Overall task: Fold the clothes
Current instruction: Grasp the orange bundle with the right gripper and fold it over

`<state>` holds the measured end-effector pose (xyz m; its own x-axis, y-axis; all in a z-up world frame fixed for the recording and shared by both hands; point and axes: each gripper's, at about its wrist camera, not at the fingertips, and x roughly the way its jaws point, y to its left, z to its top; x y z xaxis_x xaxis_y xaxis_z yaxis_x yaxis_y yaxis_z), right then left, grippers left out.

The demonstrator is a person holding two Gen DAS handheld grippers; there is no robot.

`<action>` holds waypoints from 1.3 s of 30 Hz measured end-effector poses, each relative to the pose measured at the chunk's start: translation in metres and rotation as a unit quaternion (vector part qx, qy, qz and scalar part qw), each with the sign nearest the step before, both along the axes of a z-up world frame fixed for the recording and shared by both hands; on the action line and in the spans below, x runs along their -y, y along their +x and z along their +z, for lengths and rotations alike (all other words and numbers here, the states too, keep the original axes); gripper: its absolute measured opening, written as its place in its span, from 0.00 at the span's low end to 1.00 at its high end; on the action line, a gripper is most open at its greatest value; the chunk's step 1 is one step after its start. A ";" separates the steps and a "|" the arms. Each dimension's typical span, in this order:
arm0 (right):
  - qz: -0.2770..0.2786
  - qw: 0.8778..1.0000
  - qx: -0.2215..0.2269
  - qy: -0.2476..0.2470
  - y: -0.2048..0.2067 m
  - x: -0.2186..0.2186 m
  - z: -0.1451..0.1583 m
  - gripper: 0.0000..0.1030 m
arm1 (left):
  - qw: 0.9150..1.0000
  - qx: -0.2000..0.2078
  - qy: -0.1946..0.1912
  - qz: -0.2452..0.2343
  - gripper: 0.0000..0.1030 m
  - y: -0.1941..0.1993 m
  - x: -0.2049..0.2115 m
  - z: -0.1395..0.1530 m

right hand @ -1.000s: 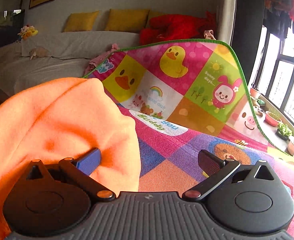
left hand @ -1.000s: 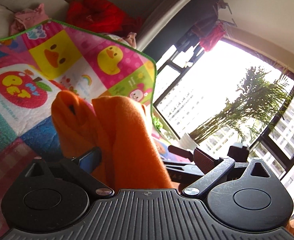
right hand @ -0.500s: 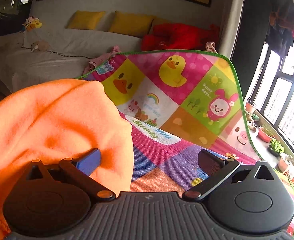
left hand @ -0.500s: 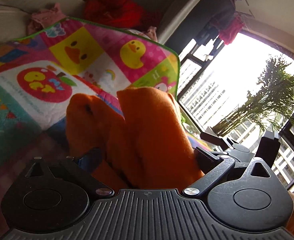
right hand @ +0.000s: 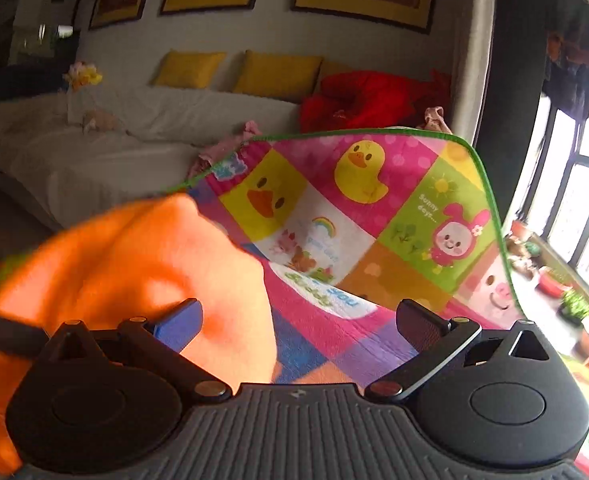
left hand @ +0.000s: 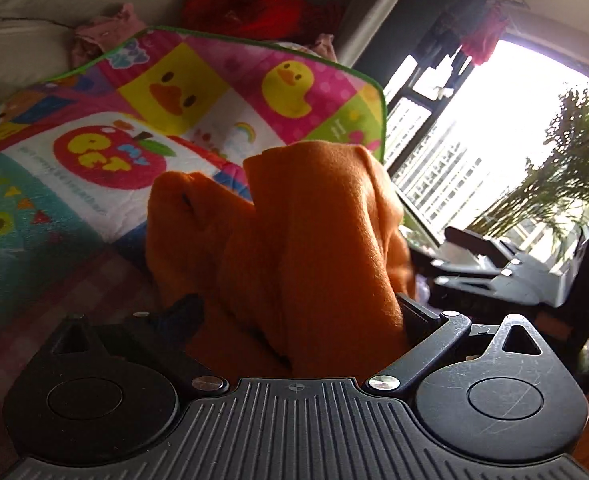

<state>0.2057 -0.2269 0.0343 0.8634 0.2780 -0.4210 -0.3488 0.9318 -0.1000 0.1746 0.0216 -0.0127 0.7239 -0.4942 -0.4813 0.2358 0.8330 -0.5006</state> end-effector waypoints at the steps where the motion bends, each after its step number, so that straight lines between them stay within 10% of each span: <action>1: 0.005 0.999 -0.019 0.038 0.006 0.004 0.006 1.00 | 1.000 -0.001 0.013 0.003 0.97 -0.001 0.000 -0.002; 4: 0.014 0.987 -0.082 0.138 0.026 0.014 0.016 1.00 | 1.000 -0.004 0.021 0.004 0.97 -0.004 -0.002 -0.005; 10: 0.052 0.978 -0.144 0.144 0.039 -0.022 -0.006 0.98 | 0.999 -0.005 0.042 0.010 0.97 -0.010 -0.009 -0.009; 23: 0.116 0.984 -0.057 -0.124 0.016 -0.134 -0.032 1.00 | 0.997 -0.006 0.069 0.022 0.97 -0.030 -0.025 -0.016; 39: 0.138 0.988 -0.063 -0.032 -0.051 -0.040 -0.018 1.00 | 0.996 -0.001 0.084 0.018 0.97 -0.032 -0.026 -0.006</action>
